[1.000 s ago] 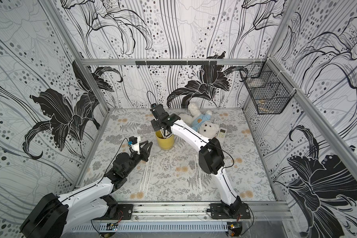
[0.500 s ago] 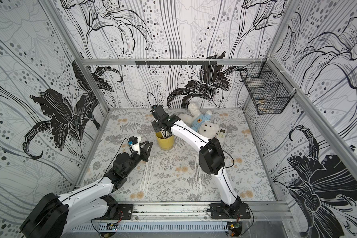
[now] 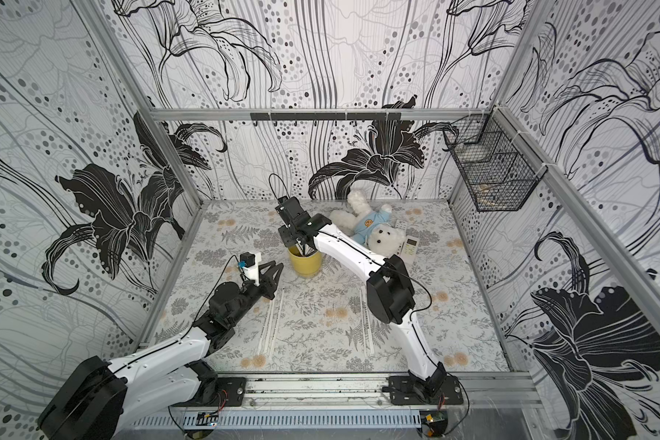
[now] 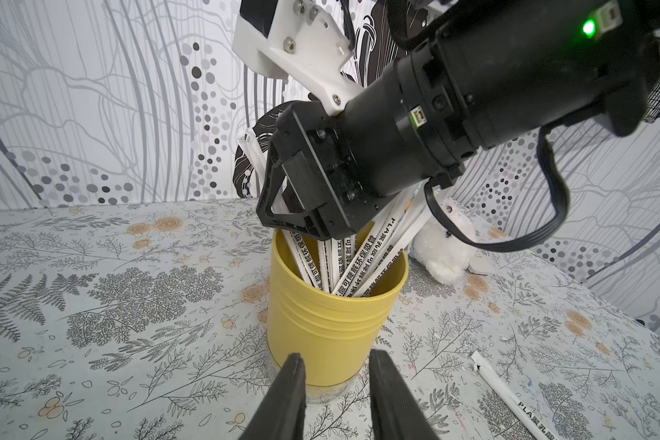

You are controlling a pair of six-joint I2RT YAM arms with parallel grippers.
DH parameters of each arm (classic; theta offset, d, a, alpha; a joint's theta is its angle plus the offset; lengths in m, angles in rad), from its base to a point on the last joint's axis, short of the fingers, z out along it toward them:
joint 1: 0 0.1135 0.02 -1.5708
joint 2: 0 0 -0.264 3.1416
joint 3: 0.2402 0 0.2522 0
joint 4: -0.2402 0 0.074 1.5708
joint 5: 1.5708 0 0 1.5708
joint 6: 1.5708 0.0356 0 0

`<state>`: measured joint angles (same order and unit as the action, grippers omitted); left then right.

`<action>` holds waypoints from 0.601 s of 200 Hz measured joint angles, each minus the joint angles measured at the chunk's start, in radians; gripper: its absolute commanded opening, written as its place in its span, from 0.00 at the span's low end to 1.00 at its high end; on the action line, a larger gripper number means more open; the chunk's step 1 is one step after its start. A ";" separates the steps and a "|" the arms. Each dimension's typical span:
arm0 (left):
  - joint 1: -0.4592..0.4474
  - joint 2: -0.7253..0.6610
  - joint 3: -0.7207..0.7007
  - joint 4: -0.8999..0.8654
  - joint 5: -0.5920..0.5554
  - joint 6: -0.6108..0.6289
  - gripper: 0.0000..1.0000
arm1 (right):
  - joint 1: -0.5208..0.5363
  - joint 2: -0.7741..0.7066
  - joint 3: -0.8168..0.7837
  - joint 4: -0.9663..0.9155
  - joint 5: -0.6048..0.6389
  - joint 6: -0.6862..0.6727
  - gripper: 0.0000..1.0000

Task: Take the straws out of the storage container
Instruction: Pick up the straw from the container.

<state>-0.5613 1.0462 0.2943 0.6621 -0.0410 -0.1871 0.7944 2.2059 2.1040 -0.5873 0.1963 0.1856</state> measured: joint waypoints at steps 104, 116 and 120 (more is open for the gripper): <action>0.000 0.000 0.000 0.000 0.005 -0.001 0.34 | 0.004 -0.064 -0.039 0.003 0.002 0.007 0.28; 0.000 0.000 0.000 0.000 0.006 -0.001 0.34 | 0.004 -0.064 -0.038 0.002 -0.002 0.008 0.28; 0.000 0.000 0.000 0.000 0.006 -0.001 0.34 | 0.004 -0.064 -0.038 0.002 -0.003 0.009 0.27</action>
<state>-0.5613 1.0462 0.2943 0.6624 -0.0345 -0.1879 0.7982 2.1422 2.0659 -0.5854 0.1936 0.1944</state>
